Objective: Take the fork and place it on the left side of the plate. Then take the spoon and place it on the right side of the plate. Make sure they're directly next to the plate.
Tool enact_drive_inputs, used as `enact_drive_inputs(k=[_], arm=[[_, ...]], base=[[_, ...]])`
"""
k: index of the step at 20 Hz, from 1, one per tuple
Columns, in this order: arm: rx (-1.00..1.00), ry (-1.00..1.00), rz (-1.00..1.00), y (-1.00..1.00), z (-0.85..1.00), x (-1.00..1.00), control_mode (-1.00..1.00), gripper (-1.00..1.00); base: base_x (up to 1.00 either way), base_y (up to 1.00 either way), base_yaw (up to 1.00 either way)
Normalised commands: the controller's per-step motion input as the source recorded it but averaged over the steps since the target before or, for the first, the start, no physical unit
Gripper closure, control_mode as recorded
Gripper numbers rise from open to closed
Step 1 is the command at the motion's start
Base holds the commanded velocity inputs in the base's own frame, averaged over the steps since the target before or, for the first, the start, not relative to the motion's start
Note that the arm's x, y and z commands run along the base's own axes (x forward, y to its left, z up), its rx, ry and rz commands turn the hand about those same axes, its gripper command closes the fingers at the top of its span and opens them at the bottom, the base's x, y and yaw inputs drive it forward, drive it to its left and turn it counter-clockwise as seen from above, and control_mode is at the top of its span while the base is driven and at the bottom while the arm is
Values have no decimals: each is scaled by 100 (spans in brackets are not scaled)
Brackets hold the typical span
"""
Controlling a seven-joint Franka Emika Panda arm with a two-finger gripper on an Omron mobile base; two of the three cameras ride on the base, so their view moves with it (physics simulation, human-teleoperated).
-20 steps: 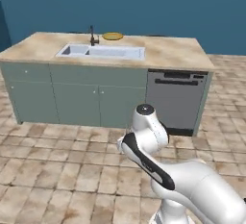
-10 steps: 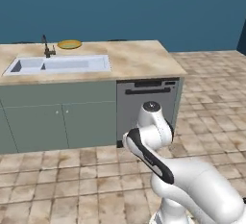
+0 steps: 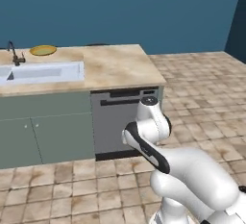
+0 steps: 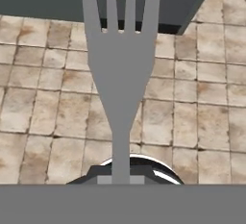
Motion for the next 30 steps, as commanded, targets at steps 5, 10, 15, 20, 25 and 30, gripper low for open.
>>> enact_drive_inputs(k=[5, 10, 15, 20, 25, 30], arm=[[0, 0, 0, 0, 0, 0, 100, 100], [0, 0, 0, 0, 0, 0, 100, 100], [0, 0, 0, 0, 0, 0, 100, 100], [0, 0, 0, 0, 0, 0, 100, 100], [0, 0, 0, 0, 0, 0, 100, 100], [0, 0, 0, 0, 0, 0, 100, 100]], base=[[3, -100, -16], [44, -100, -15], [90, -100, -13], [100, -100, -9], [100, -99, -4], [100, -76, -3]])
